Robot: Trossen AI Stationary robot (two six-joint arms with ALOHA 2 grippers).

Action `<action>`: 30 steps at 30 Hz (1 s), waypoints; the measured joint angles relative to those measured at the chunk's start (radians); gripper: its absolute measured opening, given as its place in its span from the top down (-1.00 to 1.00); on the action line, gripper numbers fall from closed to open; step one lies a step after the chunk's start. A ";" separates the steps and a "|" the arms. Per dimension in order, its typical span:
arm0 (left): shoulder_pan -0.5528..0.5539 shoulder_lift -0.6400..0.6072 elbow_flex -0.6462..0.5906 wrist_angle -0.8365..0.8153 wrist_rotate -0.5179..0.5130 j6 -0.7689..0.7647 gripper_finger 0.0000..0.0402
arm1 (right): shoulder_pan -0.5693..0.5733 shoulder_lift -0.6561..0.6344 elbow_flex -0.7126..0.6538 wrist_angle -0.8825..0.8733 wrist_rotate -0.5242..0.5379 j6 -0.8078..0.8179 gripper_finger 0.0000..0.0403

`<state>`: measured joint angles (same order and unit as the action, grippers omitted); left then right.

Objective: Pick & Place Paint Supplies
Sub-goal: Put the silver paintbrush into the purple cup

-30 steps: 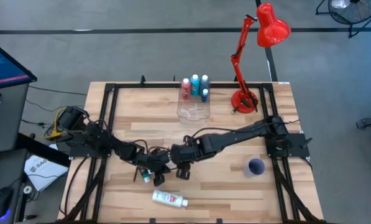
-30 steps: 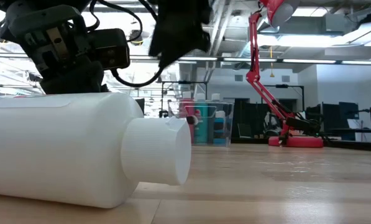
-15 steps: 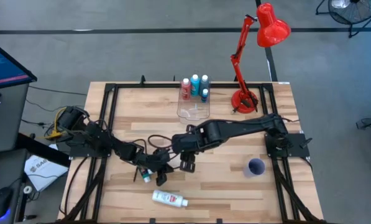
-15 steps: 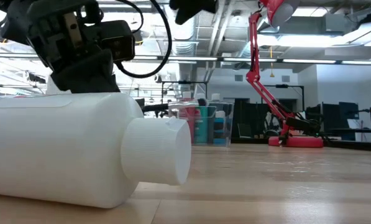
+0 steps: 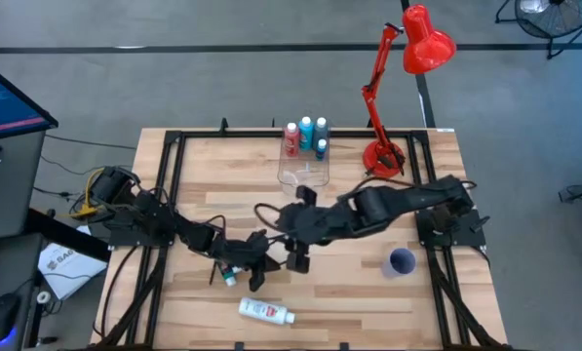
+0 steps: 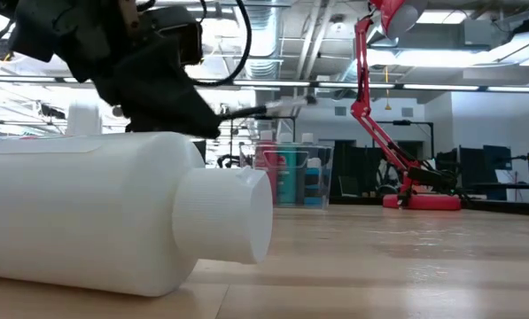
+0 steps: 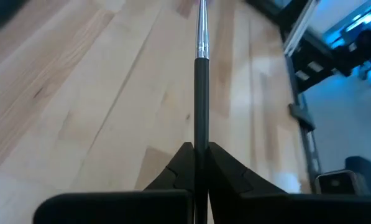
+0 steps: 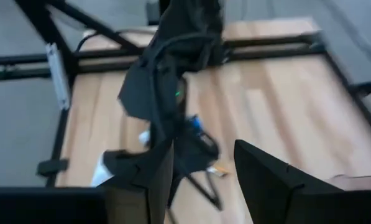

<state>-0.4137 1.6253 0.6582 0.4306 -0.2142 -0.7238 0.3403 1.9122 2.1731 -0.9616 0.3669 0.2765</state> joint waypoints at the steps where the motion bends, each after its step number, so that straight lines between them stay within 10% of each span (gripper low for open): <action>1: 0.000 0.000 0.000 0.019 0.000 0.000 0.97 | 0.008 -0.011 0.000 0.004 0.022 -0.004 0.20; 12: 0.007 -0.001 0.000 0.141 -0.015 -0.014 0.97 | 0.057 -0.165 -0.272 0.186 0.087 0.055 0.19; 30: 0.047 -0.001 0.000 0.441 -0.022 -0.041 0.97 | 0.124 -0.541 -0.971 1.027 0.260 0.230 0.17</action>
<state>-0.3666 1.6241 0.6582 0.8718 -0.2363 -0.7644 0.4643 1.3712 1.2018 0.0653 0.6271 0.5066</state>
